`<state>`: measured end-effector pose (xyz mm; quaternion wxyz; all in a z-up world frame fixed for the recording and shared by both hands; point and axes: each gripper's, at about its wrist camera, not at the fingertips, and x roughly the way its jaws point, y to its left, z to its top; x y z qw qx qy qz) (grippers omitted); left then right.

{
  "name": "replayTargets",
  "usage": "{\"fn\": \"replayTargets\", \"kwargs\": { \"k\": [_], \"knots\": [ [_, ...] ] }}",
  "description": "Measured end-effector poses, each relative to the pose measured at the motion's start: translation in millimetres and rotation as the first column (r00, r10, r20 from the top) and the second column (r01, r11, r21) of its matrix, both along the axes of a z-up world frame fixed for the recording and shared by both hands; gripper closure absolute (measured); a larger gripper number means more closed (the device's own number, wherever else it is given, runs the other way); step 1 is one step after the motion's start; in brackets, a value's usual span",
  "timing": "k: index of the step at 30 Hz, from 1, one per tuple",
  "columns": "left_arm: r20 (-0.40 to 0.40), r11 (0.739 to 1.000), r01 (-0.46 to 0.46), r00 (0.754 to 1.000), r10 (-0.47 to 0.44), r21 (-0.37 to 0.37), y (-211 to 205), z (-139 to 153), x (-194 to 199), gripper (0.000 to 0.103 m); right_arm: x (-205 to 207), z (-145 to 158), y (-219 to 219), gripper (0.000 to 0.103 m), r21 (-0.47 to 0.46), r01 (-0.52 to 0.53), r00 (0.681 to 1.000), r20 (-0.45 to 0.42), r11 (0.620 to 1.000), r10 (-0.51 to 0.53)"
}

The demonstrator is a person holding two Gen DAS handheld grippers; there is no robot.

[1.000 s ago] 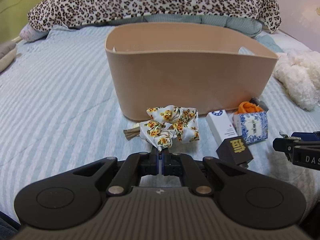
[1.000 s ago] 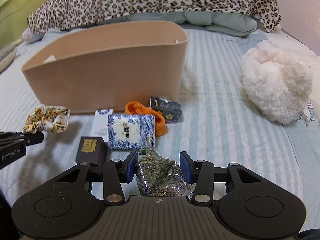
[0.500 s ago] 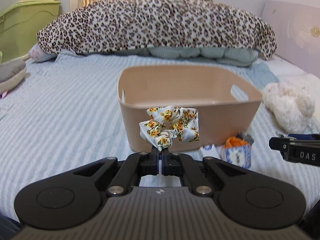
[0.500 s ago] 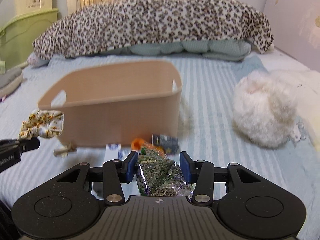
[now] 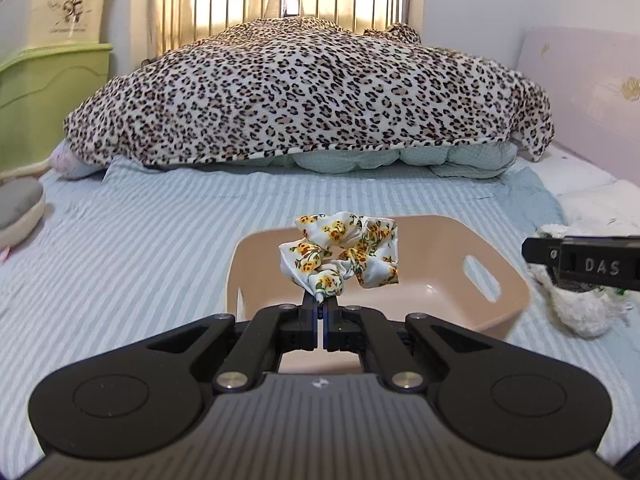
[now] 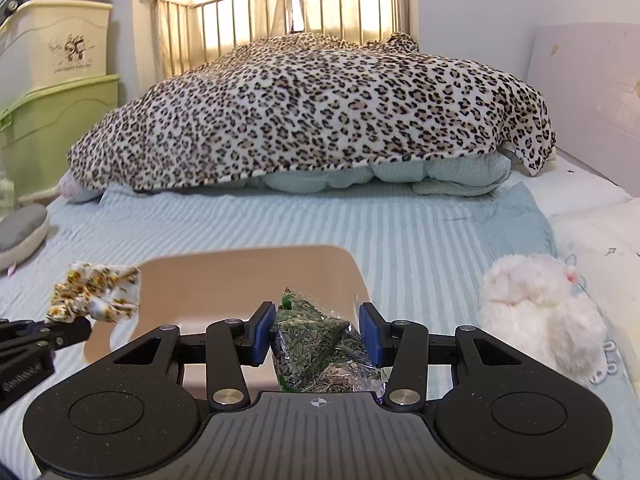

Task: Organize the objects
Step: 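Carry both items over the beige basket and open both tools to drop them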

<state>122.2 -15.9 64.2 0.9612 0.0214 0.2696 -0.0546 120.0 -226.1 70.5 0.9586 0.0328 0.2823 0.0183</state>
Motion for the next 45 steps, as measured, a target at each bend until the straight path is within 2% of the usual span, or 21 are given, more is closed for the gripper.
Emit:
{"fn": "replayTargets", "kwargs": {
  "k": [3,6,10,14,19,21,23,24,25,28,29,35,37,45],
  "knots": [
    [-0.019,1.000,-0.017,1.000,0.017,0.025,-5.8,-9.0,27.7,0.100,21.8,-1.2,-0.6,0.061,0.000,0.009,1.000,0.008,1.000,-0.009],
    [-0.083,1.000,-0.022,0.996,0.022,0.000,-6.6,-24.3,51.8,0.100,45.8,-7.8,0.3,0.061,-0.002,0.011,1.000,-0.007,1.000,-0.011],
    [-0.151,1.000,0.005,0.989,-0.006,-0.008,-12.4,-49.9,73.1,0.100,74.1,-31.1,3.6,0.061,-0.005,0.017,0.998,-0.062,1.000,-0.017],
    [-0.253,1.000,-0.002,0.967,0.000,-0.010,-17.4,-70.1,93.7,0.100,94.7,-53.8,5.6,0.061,0.031,0.014,0.990,-0.142,0.999,-0.009],
    [-0.292,1.000,0.014,0.956,-0.008,0.015,-19.7,-82.6,95.6,0.098,101.6,-73.7,9.2,0.060,0.018,0.005,0.979,-0.202,1.000,-0.001],
    [-0.299,1.000,0.012,0.954,-0.012,-0.001,-17.7,-80.7,93.2,0.091,101.1,-75.3,7.0,0.054,0.031,0.006,0.975,-0.220,1.000,0.001],
    [-0.292,1.000,0.002,0.956,-0.007,-0.018,-13.3,-73.3,88.7,0.075,94.8,-70.8,6.2,0.046,0.029,-0.001,0.979,-0.206,1.000,0.007],
    [-0.284,1.000,-0.005,0.959,-0.001,-0.020,-12.3,-67.9,86.5,0.057,89.7,-66.9,6.5,0.044,0.024,-0.007,0.982,-0.191,1.000,0.012],
    [-0.271,1.000,-0.014,0.963,0.007,-0.023,-9.5,-62.4,82.1,0.043,83.9,-62.2,6.8,0.040,0.013,-0.014,0.985,-0.172,1.000,0.016],
    [-0.245,0.999,-0.017,0.969,0.009,-0.031,-4.7,-44.9,70.3,0.033,66.7,-49.0,5.0,0.029,-0.023,-0.025,0.992,-0.128,0.999,0.022],
    [-0.237,1.000,-0.009,0.972,0.002,-0.029,-3.1,-39.8,63.8,0.032,60.2,-45.8,2.6,0.025,-0.020,-0.027,0.992,-0.123,0.999,0.024],
    [-0.216,1.000,0.017,0.976,-0.014,0.011,2.7,-24.3,31.0,0.028,38.9,-37.2,-19.7,0.022,0.036,-0.008,0.987,-0.160,0.999,0.013],
    [-0.222,1.000,0.020,0.975,-0.017,0.011,7.0,-23.3,20.7,0.027,31.4,-36.2,-25.3,0.014,0.041,0.000,0.984,-0.177,0.999,0.007],
    [-0.269,0.999,0.009,0.963,0.000,0.033,24.0,-35.4,-2.8,0.025,-0.7,-43.2,-24.6,0.003,-0.014,0.005,0.973,-0.230,1.000,-0.008]
  ]
}}
